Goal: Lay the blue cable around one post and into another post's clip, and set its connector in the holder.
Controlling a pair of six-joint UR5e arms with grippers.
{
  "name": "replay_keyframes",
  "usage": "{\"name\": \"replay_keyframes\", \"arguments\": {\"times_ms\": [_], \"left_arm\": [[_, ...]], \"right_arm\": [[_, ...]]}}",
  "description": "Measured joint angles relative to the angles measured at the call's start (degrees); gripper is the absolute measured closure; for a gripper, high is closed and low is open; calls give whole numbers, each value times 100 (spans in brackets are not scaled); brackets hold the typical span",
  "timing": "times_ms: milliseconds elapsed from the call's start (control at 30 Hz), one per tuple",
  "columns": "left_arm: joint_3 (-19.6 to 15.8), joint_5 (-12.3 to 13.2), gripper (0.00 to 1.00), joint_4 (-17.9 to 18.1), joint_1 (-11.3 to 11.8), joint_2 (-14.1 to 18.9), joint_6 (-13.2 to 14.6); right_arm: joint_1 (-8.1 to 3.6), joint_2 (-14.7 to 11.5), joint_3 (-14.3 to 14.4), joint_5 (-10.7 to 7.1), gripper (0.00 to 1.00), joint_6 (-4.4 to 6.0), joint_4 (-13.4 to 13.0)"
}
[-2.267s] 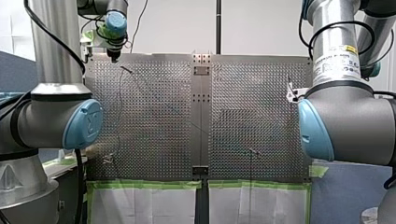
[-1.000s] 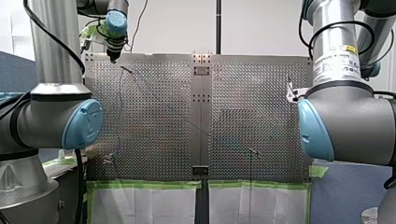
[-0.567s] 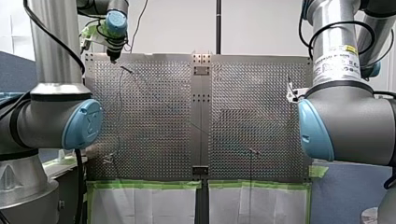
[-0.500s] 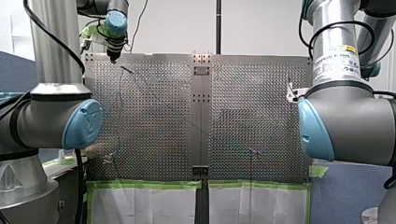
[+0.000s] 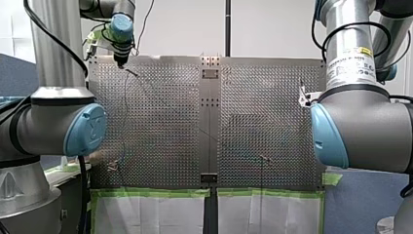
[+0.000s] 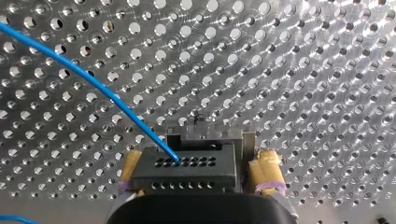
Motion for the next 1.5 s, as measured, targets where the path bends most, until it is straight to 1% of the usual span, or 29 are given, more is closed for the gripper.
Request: {"name": "replay_keyframes", "arguments": {"times_ms": [267, 367, 467, 800, 867, 967, 1100, 1233, 1500], "left_arm": [[-440, 435, 0, 440, -197, -12, -422], [-604, 600, 0, 605, -289, -76, -587], [-786, 781, 0, 786, -439, -224, -768], [-1402, 1395, 0, 1400, -1044, -828, -1384], [-1501, 1441, 0, 1501, -1144, -928, -1459], [-1673, 1380, 0, 1674, -1317, -1100, -1431], [-1914, 1296, 0, 1914, -1556, -1340, -1240], [-2139, 1275, 0, 2136, -1781, -1565, -1070], [-2624, 1260, 0, 2624, -2266, -2049, -1030]], "right_arm": [[-7, -1, -1, 0, 1, -4, -6], [-10, 0, -2, 0, 1, 0, -13], [-13, 0, 1, -1, 1, -2, -10], [-17, -2, -3, -8, 1, -4, -1], [-17, -2, -1, -7, 1, -4, 4], [-17, -1, -3, -4, 1, -4, 7], [-18, -2, -1, -1, 1, 5, 8], [-17, -1, -3, 0, 1, 24, 8], [15, -1, -4, 18, 1, 81, -1]]}}
